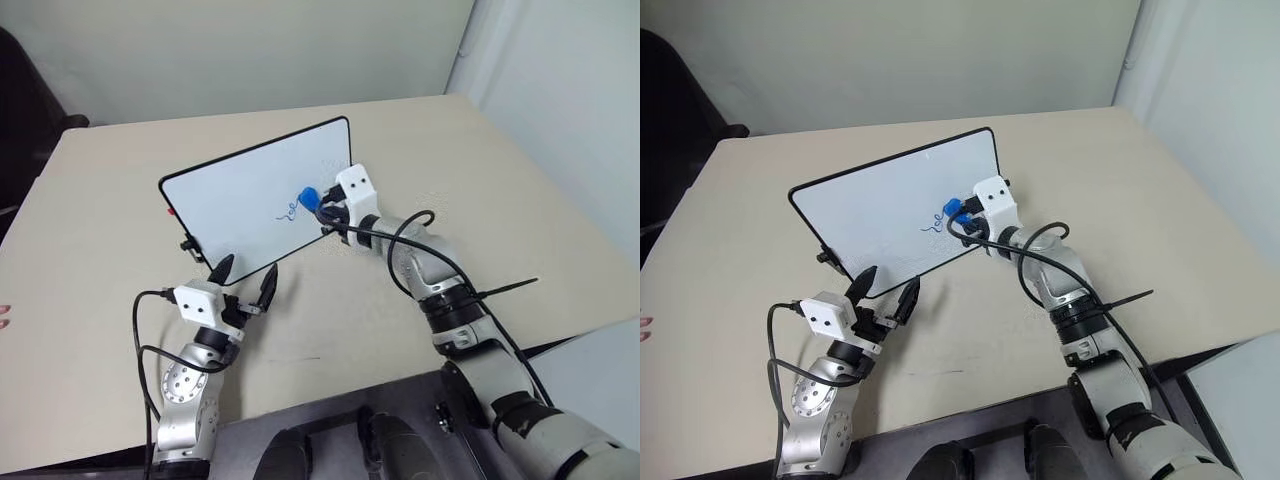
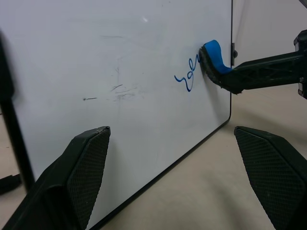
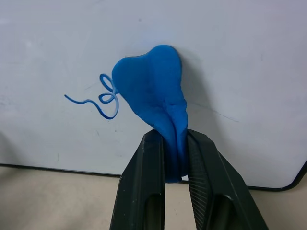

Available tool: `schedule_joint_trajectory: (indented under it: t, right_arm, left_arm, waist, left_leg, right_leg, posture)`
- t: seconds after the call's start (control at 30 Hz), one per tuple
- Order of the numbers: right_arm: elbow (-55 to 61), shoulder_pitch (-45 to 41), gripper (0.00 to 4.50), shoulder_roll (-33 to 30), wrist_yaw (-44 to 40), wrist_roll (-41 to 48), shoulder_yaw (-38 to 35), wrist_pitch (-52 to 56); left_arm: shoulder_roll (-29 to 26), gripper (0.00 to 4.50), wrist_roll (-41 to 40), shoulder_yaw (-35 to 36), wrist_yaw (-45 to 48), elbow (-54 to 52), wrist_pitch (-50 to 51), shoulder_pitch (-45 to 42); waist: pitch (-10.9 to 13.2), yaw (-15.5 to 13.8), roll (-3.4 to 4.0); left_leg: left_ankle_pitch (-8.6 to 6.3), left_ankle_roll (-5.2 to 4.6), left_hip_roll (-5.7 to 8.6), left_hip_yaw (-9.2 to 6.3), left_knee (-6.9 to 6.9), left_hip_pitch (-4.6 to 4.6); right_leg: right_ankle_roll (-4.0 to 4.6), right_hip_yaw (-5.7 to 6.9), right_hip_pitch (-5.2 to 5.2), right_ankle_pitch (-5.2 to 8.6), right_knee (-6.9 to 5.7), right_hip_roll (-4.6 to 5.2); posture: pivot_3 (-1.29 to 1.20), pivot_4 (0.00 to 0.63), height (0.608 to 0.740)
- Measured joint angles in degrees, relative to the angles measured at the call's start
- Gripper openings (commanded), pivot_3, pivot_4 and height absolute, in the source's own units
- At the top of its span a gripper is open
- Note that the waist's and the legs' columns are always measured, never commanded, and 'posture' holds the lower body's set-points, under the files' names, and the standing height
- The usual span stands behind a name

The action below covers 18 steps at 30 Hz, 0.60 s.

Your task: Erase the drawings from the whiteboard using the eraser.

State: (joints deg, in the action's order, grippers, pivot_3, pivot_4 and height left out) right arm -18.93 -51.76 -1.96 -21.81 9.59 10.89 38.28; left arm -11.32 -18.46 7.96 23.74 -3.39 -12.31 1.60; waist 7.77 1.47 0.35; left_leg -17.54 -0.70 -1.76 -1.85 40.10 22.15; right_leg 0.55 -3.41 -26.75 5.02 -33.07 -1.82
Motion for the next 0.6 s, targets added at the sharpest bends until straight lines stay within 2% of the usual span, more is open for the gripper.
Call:
schedule_joint_trajectory:
  t: [0.23, 0.6]
  right_arm:
    - [-0.35, -0.56, 0.35, 3.49, -2.53, -2.84, 5.31, -2.01]
    - [-4.5, -1.78, 0.35, 6.94, -3.55, -5.84, 7.53, -4.12]
  left_arm:
    - [0.19, 4.5, 0.08, -0.36, -0.03, -0.85, 0.0, 0.74]
    - [0.74, 4.5, 0.11, -1.01, -0.13, -1.24, 0.05, 1.56]
  waist:
    - [0.0, 0.75, 0.0]
    - [0.0, 0.84, 0.0]
  left_leg:
    - [-0.03, 0.04, -0.04, 0.0, -0.07, 0.03]
    - [0.01, 0.08, -0.06, -0.03, -0.03, 0.02]
  right_leg:
    - [0.03, 0.0, -0.11, 0.02, 0.0, -0.05]
    - [0.11, 0.0, -0.14, -0.03, -0.07, -0.08]
  posture:
    - [0.0, 0.15, 0.74]
    - [0.0, 0.15, 0.74]
